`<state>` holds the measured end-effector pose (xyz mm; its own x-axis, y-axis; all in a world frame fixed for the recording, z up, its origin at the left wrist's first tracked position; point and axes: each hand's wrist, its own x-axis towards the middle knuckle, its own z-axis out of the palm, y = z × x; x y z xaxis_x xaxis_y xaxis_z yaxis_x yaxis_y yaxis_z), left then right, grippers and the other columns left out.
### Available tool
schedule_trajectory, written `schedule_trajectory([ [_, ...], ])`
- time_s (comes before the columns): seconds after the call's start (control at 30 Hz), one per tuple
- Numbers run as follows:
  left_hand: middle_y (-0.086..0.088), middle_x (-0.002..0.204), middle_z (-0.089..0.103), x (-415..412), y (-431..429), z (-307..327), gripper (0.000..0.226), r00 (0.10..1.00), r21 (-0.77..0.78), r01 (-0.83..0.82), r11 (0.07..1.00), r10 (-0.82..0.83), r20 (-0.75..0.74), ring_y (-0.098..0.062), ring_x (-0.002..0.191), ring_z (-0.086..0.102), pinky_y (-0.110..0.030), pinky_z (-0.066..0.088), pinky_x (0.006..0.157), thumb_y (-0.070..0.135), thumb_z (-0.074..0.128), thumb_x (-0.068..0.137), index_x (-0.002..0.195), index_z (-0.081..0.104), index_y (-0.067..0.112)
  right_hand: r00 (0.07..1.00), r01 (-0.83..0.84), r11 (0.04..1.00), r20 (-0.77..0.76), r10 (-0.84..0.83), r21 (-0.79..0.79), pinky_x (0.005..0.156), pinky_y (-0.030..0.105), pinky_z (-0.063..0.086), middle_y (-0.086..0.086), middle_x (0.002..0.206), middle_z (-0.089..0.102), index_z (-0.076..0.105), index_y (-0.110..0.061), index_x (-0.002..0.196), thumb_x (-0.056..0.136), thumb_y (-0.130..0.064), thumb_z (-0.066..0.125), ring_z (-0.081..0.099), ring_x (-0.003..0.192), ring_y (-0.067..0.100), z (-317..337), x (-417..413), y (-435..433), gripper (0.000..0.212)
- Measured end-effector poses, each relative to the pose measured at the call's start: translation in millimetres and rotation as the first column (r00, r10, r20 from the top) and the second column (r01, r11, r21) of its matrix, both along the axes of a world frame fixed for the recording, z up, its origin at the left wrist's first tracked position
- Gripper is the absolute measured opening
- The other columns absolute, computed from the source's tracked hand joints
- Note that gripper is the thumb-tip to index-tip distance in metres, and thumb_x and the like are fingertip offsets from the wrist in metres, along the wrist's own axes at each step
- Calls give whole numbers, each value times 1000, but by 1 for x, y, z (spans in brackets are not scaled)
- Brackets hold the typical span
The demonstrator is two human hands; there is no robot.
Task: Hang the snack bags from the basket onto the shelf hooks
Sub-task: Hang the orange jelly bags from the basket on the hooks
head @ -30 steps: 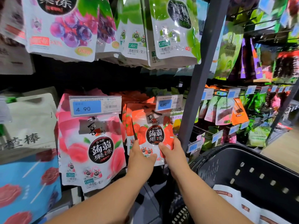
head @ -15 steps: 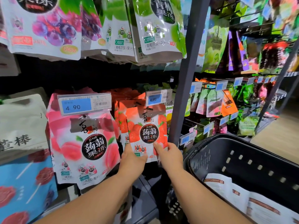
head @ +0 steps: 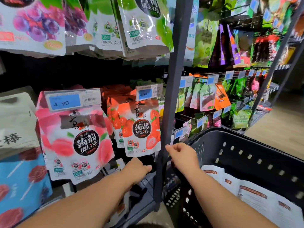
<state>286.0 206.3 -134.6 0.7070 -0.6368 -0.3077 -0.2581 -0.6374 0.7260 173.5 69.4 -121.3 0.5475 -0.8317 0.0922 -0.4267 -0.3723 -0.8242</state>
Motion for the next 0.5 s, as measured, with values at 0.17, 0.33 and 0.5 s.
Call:
schedule_trajectory([
  [0.17, -2, 71, 39, -25, -24, 6, 35, 992, -65, 116, 991, -111, 66, -16, 55, 35, -30, 25, 52, 34, 58, 96, 72, 36, 22, 988, 8, 992, -151, -27, -126, 76, 34, 50, -8, 75, 64, 62, -25, 75, 91, -45, 62, 61, 81, 19, 6, -45, -31, 26],
  [0.33, -6, 100, 57, -51, -55, 8, 39, 961, -114, 226, 967, -203, 189, -22, 90, 55, -30, 39, 74, 38, 59, 95, 119, 47, 9, 901, -188, 981, -390, 191, 45, 71, 26, 48, -5, 73, 61, 57, -24, 69, 94, -41, 63, 60, 75, 17, -2, -97, -52, 31],
  [0.5, -7, 114, 53, -72, -78, 8, 39, 907, -75, 304, 950, -264, 329, -28, 106, 54, -37, 46, 93, 40, 62, 93, 118, 51, 12, 734, -331, 925, -565, 377, 187, 111, 34, 36, -13, 117, 63, 62, -39, 98, 79, -81, 29, 56, 122, 13, -18, -129, -57, 57],
])
